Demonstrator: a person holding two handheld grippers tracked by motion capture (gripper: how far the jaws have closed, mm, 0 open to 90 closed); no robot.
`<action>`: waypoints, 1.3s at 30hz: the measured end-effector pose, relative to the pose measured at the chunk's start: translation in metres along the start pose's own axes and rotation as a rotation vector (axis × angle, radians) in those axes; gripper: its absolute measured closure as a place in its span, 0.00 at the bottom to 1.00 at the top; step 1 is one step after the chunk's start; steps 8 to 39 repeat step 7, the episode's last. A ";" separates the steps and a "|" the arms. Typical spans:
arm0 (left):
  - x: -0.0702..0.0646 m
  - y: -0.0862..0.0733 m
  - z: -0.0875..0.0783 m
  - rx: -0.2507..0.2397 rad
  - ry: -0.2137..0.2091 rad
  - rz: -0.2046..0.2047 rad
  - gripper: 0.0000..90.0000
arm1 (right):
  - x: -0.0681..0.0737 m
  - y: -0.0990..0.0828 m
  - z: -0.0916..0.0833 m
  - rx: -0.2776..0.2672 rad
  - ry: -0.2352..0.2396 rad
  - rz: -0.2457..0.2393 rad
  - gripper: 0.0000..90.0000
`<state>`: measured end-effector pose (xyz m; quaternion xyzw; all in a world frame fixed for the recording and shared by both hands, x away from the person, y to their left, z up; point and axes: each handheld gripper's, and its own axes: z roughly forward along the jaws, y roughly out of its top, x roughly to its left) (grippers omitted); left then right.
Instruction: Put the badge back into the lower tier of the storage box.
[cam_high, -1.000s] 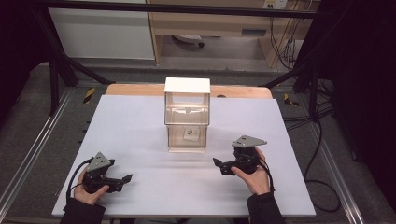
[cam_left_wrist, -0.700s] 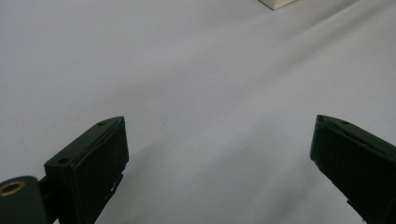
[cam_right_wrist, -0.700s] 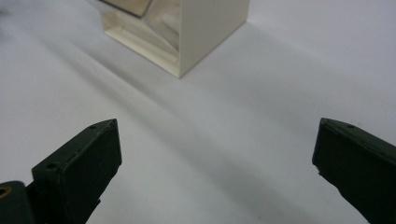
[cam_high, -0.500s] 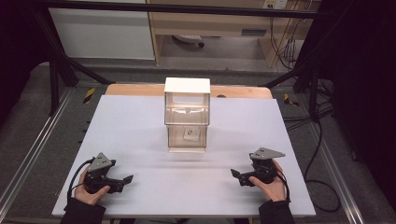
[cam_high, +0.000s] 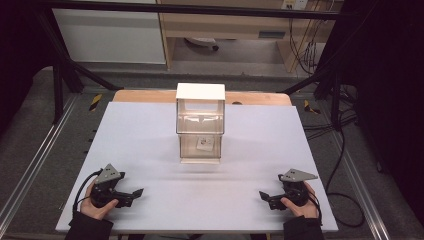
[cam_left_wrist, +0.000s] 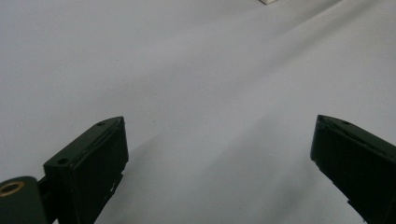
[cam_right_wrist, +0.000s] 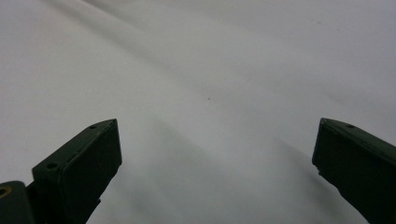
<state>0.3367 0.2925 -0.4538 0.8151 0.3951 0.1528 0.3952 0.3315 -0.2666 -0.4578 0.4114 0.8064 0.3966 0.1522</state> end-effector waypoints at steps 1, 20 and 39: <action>0.000 0.000 0.000 0.001 -0.002 -0.002 0.04 | -0.001 -0.001 0.000 0.000 -0.001 -0.006 0.02; -0.001 0.000 0.000 0.004 -0.008 0.005 0.04 | -0.002 -0.005 -0.002 0.002 -0.011 -0.009 0.02; -0.001 0.000 0.000 0.004 -0.008 0.005 0.04 | -0.002 -0.005 -0.002 0.002 -0.011 -0.009 0.02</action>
